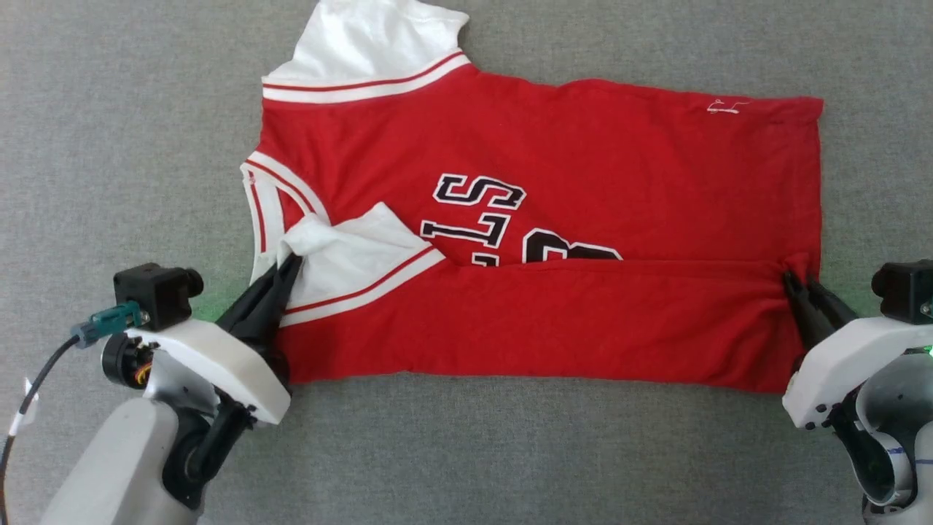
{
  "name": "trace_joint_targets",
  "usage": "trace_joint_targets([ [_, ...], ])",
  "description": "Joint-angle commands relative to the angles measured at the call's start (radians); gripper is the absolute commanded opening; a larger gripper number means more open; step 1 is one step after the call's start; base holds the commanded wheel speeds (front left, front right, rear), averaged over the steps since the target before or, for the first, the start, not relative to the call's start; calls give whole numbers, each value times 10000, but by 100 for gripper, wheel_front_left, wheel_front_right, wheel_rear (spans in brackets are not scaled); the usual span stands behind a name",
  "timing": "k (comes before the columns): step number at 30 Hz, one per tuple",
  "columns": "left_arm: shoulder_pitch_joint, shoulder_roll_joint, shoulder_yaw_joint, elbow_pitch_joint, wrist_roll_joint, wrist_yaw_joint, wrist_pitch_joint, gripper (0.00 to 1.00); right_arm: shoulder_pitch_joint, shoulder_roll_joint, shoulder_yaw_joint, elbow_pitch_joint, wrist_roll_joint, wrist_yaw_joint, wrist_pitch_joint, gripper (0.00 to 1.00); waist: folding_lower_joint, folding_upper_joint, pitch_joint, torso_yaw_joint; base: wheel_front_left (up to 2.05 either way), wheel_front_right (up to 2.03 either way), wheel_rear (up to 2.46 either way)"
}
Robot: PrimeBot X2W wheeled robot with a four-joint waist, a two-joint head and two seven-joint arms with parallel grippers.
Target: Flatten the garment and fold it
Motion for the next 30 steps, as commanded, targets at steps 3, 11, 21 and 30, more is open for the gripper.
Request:
trace_joint_targets([
  [3,-12,-203,68,307,-8,27,-349,79,110,5,-92,204,-14,-25,-65,100,0,-1,-329,118,0,0,0],
  [11,997,-531,673,-470,-35,469,-1884,100,737,285,-550,-528,-107,-25,-1036,100,0,-1,-1335,268,0,0,0],
  [21,3463,-2156,2275,-3048,2500,1267,-3185,100,2070,988,-1635,-1424,-1730,-25,-4859,100,0,-1,-2209,453,0,0,0],
  [30,4680,-3630,3222,-2958,4187,551,-3190,100,2660,997,-1428,-666,-1702,-25,-5849,100,0,-1,-2694,430,0,0,0],
])
